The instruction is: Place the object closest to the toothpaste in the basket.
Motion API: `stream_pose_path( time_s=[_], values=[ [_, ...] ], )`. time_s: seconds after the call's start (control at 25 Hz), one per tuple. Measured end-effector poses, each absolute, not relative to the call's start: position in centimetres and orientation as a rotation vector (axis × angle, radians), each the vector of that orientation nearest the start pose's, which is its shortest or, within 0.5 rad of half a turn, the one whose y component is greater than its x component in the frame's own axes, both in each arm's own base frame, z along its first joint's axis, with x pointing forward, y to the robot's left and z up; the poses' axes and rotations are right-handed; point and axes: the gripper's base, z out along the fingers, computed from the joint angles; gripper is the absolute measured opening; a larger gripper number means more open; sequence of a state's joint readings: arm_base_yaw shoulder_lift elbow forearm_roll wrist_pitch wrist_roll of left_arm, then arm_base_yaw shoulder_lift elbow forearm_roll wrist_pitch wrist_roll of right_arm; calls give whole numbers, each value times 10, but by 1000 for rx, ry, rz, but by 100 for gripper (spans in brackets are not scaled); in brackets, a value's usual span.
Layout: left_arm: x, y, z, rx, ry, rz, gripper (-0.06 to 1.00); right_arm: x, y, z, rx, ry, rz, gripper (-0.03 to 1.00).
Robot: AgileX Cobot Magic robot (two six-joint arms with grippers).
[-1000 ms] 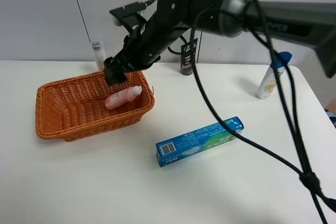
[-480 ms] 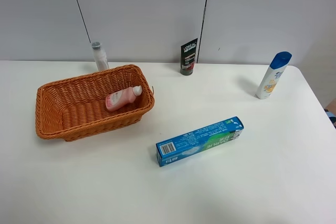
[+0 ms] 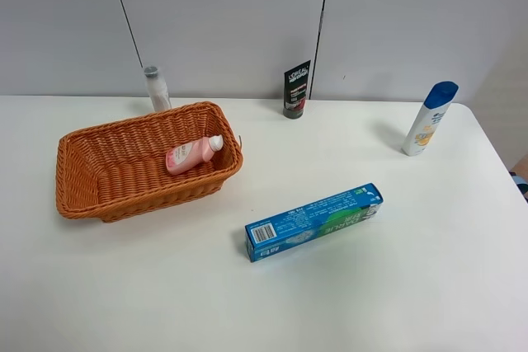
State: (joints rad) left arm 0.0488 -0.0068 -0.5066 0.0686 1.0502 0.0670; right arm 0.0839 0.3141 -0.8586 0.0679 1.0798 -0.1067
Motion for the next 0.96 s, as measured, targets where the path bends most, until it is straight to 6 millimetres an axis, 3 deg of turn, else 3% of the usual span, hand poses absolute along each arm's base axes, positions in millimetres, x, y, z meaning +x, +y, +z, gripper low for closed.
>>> stream_pose_path(
  time_s=[0.16,0.36,0.96],
  values=[
    [-7,5,280,15,2022,155,99,-11,5,325,-88,1988,67,83],
    [-7,5,280,15,2022,155,99,-9,5,282,-38,2039,64,83],
    [-7,5,280,15,2022,155,99,-7,3,277,-7,2054,50,83]
  ],
)
